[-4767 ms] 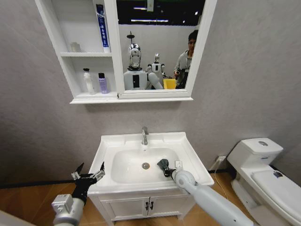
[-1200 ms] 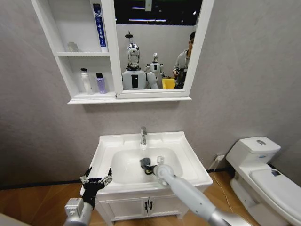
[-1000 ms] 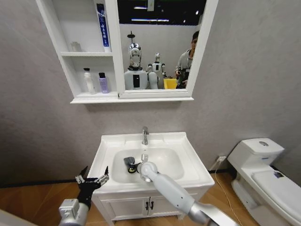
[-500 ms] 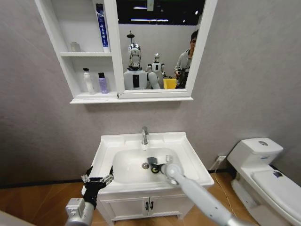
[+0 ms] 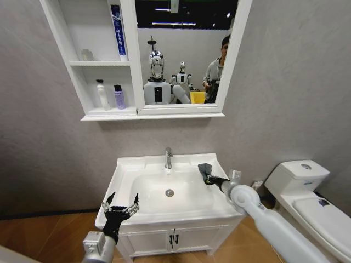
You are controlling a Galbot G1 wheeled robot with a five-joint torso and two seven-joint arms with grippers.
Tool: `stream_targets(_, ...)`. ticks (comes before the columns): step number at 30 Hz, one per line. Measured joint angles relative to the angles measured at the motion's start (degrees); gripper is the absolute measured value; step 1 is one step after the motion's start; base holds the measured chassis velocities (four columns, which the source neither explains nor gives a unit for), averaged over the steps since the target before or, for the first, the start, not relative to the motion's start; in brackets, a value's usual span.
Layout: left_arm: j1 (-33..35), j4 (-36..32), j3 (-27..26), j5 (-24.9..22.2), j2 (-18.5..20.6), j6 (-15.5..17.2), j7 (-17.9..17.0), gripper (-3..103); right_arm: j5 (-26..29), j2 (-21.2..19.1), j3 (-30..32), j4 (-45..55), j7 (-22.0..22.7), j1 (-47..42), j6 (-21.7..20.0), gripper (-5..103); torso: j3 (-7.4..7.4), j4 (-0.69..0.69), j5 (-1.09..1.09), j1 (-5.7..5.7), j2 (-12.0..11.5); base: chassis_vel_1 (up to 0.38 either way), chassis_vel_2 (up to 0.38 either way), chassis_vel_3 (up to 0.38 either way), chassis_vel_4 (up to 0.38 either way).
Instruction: Move facial cleanser and shampoo from washbasin to cabinet, then wipe washbasin with towel.
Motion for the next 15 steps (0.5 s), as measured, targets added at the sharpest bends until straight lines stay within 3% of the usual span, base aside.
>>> stream_targets(15, 0.3, -0.1, -2.5, -0.5, -1.1, -0.1, -0.1, 100, -3.5, 0.9, -1.8, -12.0, -6.1, 4.3, 1.2, 4, 0.01, 0.00, 0.00, 0.00, 0.0, 0.000, 0.000, 0.000, 0.000)
